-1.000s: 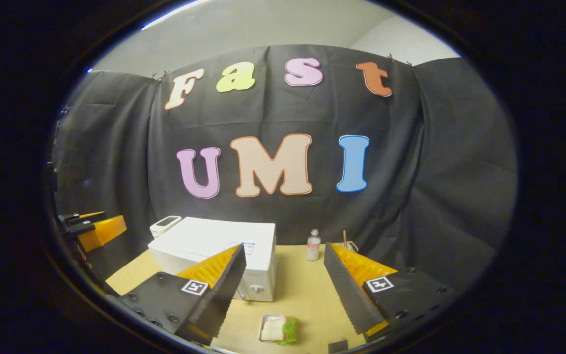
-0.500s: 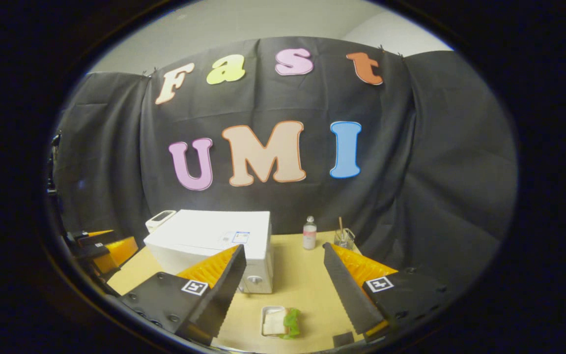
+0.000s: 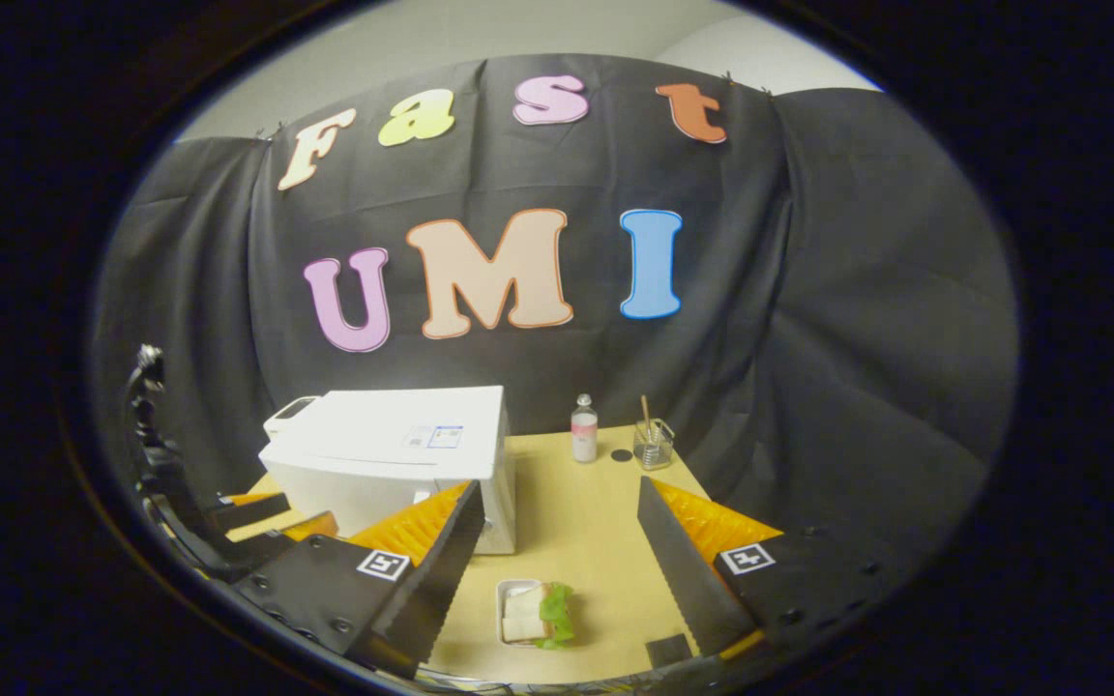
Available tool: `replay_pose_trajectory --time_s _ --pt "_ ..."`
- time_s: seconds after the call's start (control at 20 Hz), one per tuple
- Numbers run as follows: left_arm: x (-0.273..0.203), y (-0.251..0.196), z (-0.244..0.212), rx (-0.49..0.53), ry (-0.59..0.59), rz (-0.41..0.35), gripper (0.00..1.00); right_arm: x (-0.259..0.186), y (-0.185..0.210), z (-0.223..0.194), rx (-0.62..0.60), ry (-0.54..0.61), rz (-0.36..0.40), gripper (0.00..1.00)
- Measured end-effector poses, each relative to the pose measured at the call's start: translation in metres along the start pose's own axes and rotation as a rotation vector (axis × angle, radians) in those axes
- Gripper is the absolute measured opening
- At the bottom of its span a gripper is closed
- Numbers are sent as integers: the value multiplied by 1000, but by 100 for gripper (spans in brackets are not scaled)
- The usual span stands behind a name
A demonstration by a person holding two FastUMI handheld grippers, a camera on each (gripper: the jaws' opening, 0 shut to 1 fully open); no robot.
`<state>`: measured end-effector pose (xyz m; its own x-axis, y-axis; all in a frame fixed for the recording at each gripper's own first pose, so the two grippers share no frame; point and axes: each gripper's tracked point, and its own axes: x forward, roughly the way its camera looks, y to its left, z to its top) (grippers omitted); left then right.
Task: Open the microwave oven with the left hand, put the food in, and close the microwave oven.
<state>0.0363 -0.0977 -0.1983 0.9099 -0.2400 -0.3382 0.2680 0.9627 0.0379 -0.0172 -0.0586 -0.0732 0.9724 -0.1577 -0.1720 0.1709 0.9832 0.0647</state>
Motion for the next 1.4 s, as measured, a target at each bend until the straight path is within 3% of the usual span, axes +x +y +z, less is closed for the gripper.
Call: replay_pose_trajectory --time_s 0.05,0.1,0.15,0.2,0.35,0.4,0.65,0.9,0.95,1.0,1.05,1.15,1.4 --pt "10 -7 -11 1 20 -14 97 0 -4 -1 1 3 -11 100" --pt "19 -13 -20 4 34 -32 96 -1 -9 -1 2 5 -24 100" --pt "27 -19 -28 10 54 -45 97 -2 -14 -2 2 5 -42 94" --pt "33 -23 -37 15 70 -52 97 -2 -22 -1 3 4 -61 100" --pt "57 -33 -55 10 121 -67 97 -4 -40 3 19 -3 -108 100" --pt "64 -34 -61 4 135 -68 97 -5 -46 5 25 -5 -121 94" --pt "100 -42 -80 -38 199 -74 97 -5 -68 1 36 9 -171 100" --pt "129 -48 -96 -77 264 -63 90 0 -71 -3 35 27 -169 100" --pt "134 -47 -98 -78 270 -56 90 1 -71 -5 31 31 -166 94" --pt "140 -49 -99 -77 275 -51 90 3 -71 -6 27 36 -166 94" --pt "144 -50 -100 -75 280 -46 85 5 -73 -8 24 42 -165 94" --pt "151 -52 -103 -68 288 -40 88 6 -73 -11 23 57 -158 94" --pt "161 -59 -100 -55 277 -36 75 10 -71 -14 7 70 -136 94"
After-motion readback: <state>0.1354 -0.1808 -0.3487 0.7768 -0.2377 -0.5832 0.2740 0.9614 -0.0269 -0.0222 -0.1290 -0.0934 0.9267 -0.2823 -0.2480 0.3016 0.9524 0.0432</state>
